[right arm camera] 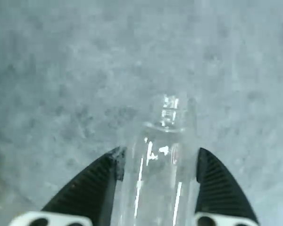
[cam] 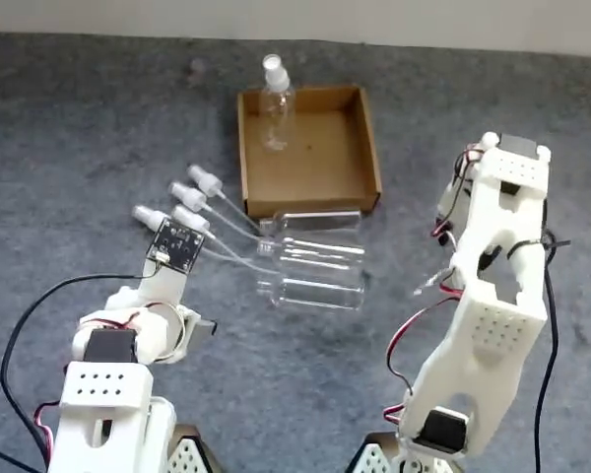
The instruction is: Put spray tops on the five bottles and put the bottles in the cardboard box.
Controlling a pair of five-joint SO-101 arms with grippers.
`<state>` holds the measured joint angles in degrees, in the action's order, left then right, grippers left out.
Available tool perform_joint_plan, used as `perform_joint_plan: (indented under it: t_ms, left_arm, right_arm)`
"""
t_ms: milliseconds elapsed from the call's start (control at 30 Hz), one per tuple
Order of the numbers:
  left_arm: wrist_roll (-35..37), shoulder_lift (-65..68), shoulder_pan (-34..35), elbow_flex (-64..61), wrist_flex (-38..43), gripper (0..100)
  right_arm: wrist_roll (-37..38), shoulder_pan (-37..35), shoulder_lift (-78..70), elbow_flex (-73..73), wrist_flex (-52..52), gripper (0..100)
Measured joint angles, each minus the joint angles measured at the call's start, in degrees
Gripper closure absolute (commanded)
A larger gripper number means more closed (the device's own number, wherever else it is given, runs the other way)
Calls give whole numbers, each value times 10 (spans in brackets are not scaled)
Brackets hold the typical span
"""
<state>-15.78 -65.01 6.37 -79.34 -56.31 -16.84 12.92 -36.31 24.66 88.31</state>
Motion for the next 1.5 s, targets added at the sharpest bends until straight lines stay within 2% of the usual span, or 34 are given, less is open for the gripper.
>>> perform_joint_plan:
  t_ms: [100,200,433,633,967,1200,1367,1500]
  left_arm:
    - [0,0,0,0,0,748]
    - [0,0,0,0,0,748]
    - [0,0,0,0,0,748]
    - [0,0,0,0,0,748]
    - [0,0,0,0,0,748]
    - [0,0,0,0,0,748]
    - [0,0,0,0,0,748]
    - [0,0,0,0,0,748]
  right_arm:
    - [152,3,-4,26,0,828]
    - [260,9,-5,49,-1,828]
    - [370,35,-6,63,-1,823]
    - [471,42,-6,63,56,707]
    - [549,38,-6,63,73,709]
    - [553,38,-1,63,108,709]
    - [553,48,75,56,113,709]
    - [547,50,142,-52,75,709]
